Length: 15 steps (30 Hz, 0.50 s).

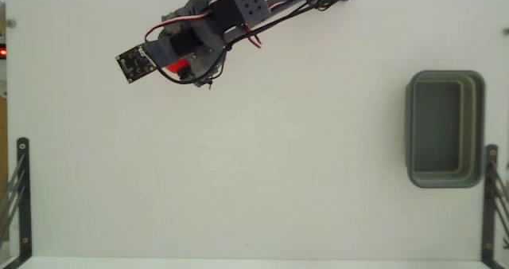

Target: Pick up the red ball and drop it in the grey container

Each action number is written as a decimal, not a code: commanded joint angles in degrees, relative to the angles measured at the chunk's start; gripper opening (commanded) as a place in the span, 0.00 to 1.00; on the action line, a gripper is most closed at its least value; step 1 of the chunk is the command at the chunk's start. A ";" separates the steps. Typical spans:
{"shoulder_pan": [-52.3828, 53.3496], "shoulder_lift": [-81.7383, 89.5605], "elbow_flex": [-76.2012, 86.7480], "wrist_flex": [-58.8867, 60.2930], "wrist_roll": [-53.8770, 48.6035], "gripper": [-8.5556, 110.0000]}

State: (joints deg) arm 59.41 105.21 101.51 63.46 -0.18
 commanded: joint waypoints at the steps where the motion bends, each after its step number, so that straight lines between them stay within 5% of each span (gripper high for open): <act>1: 1.27 2.77 -6.18 3.58 0.18 0.61; 15: 1.27 -1.81 -24.30 17.12 0.18 0.61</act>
State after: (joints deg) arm 59.50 102.48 82.27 77.96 -0.18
